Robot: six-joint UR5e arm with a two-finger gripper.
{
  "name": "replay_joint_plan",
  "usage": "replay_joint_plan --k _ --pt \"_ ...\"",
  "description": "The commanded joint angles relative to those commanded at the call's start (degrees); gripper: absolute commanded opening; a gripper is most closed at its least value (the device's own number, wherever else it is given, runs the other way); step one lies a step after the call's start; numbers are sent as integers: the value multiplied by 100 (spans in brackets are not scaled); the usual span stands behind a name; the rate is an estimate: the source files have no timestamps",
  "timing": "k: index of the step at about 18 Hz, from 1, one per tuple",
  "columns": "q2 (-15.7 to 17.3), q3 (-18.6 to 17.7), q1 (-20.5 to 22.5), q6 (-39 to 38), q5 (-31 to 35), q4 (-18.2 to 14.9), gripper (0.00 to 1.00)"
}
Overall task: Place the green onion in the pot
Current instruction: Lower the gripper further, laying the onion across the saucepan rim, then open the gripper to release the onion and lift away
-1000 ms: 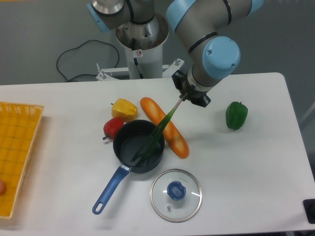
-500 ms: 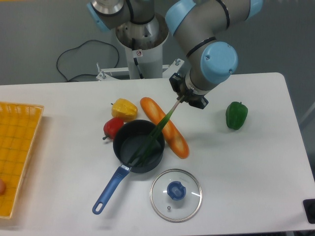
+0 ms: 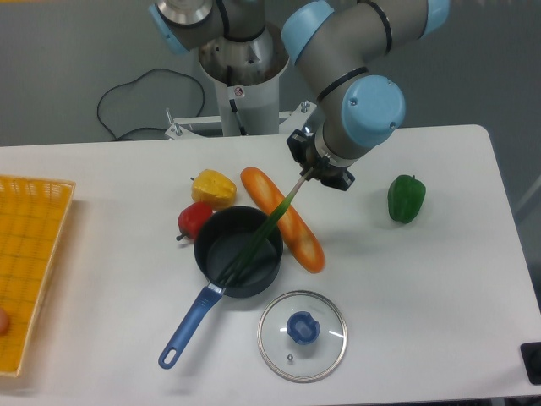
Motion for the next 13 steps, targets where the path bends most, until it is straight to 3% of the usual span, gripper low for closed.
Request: replay_joint_plan --k 10,13 --pt "-9 0 -44 -70 9 36 16" --pt "-9 0 -44 -27 26 36 23"
